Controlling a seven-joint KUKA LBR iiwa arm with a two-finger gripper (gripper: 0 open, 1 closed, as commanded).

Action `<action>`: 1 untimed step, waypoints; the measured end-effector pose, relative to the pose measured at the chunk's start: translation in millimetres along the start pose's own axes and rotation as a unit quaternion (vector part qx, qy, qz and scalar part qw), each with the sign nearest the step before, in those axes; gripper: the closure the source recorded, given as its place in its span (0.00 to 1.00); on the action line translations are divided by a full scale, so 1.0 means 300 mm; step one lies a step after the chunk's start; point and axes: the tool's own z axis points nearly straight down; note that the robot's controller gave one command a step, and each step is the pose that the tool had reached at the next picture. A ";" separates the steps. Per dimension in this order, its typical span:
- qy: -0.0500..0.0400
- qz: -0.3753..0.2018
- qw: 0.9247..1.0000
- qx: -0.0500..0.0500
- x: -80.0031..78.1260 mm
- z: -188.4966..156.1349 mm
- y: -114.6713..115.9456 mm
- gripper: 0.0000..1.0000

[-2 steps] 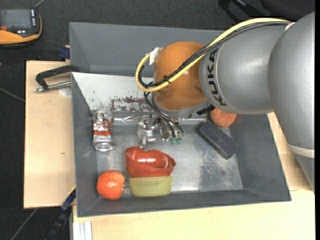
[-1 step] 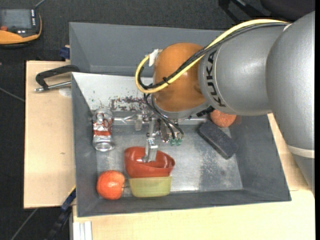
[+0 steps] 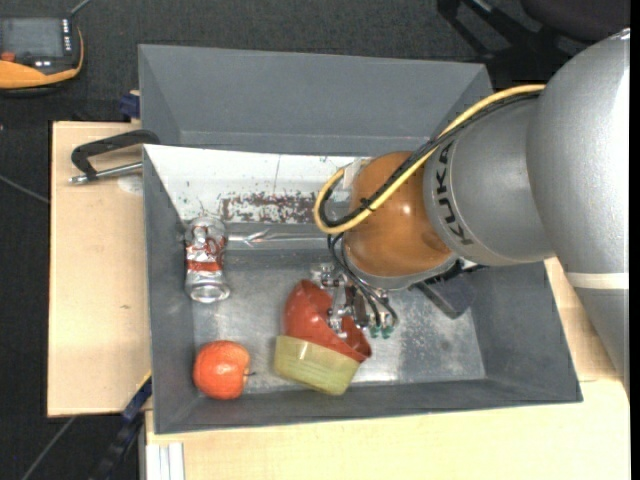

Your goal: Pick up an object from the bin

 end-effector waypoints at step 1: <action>-0.010 -0.002 1.000 -0.002 -0.018 -0.018 0.012 1.00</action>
Offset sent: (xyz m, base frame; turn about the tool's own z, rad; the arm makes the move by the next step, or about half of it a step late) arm 0.0000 0.0000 0.0000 0.0000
